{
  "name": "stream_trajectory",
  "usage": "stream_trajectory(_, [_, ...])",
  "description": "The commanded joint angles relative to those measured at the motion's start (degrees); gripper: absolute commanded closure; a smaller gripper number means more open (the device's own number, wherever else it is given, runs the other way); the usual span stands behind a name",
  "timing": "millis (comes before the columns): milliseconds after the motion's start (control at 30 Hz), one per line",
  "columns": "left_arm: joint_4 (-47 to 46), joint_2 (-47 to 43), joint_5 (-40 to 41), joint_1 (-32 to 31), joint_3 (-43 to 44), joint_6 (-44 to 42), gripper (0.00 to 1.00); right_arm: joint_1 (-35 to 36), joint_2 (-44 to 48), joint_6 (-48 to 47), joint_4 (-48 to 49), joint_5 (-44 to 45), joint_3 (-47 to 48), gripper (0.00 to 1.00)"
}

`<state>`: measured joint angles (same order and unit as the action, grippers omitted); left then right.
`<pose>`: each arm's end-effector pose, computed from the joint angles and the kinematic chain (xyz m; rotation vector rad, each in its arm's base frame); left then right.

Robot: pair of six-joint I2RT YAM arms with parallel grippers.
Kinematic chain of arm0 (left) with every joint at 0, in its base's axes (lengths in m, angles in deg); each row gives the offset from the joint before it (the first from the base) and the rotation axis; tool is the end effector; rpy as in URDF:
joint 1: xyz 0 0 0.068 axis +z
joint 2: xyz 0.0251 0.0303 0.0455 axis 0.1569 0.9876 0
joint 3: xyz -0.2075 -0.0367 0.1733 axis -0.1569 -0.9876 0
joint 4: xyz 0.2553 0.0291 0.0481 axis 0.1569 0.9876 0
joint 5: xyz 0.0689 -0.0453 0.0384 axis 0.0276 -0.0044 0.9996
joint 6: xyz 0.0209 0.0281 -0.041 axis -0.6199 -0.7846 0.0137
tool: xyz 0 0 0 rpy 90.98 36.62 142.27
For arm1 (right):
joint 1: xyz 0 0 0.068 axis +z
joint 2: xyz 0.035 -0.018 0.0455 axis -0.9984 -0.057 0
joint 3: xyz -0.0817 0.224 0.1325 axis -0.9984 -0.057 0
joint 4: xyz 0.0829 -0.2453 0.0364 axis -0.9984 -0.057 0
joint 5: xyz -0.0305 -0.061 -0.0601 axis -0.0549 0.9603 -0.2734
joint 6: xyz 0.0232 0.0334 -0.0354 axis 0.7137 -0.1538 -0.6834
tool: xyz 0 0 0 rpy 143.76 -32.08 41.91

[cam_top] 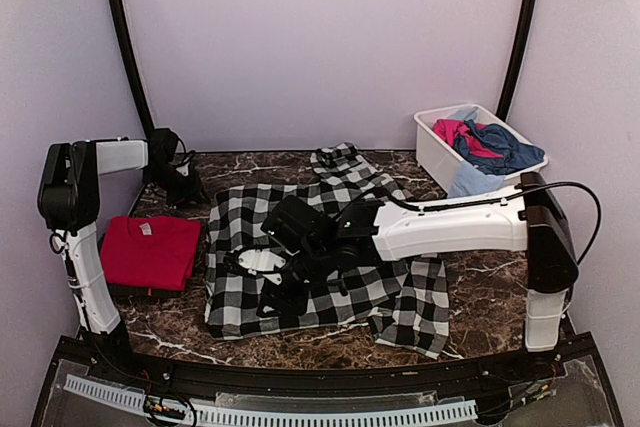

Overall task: Fold and stack the mixed laundry pile
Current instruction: Smooth out the flattened shirt at the center of the board.

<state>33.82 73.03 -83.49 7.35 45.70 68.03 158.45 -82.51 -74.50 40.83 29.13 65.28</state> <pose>0.4180 -0.0261 0.1886 -0.2043 2.6606 -0.6302 0.1288 0.4204 0.2343 -1.7220 1.9404 0.8034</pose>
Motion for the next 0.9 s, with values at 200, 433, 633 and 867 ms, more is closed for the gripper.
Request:
stream_trajectory(200, [0.2,1.4,-3.5,-0.1,-0.3,-1.5,0.67,4.0,-10.2,-6.1,-3.1,-2.3,11.6,0.59])
stream_trajectory(433, [-0.4,1.9,-5.1,-0.1,-1.6,-1.9,0.65,4.0,-16.3,-6.7,-4.5,0.2,16.8,0.56])
stream_trajectory(633, [-0.7,2.5,-5.8,-0.1,-1.6,-1.8,0.67,4.0,-18.4,-7.8,-5.2,0.4,17.0,0.56])
stream_trajectory(867, [-1.1,2.9,-7.1,-0.1,-2.2,-1.8,0.67,4.0,-20.5,-8.7,-5.7,3.0,17.7,0.57])
